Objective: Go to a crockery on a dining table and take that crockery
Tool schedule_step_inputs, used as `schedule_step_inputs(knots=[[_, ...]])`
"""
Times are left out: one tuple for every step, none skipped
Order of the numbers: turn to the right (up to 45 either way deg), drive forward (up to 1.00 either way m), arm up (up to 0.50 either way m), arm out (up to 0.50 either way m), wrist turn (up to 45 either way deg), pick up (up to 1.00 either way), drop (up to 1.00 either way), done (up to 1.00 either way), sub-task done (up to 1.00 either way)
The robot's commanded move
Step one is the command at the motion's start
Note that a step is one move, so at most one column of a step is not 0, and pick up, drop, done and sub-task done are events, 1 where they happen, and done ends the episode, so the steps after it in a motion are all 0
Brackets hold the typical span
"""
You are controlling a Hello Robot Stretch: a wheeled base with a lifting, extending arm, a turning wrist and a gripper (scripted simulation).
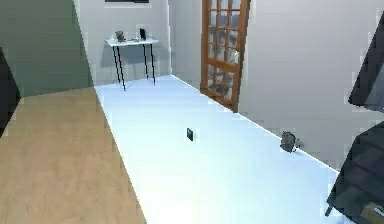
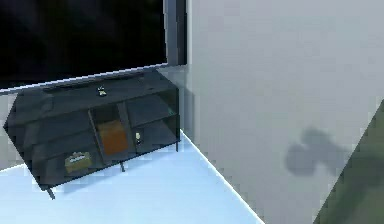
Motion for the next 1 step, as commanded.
schedule_step_inputs(knots=[[9.0, 0.0, 0.0, 0.0, 0.0, 0.0, 0.0, 0.0, 0.0]])
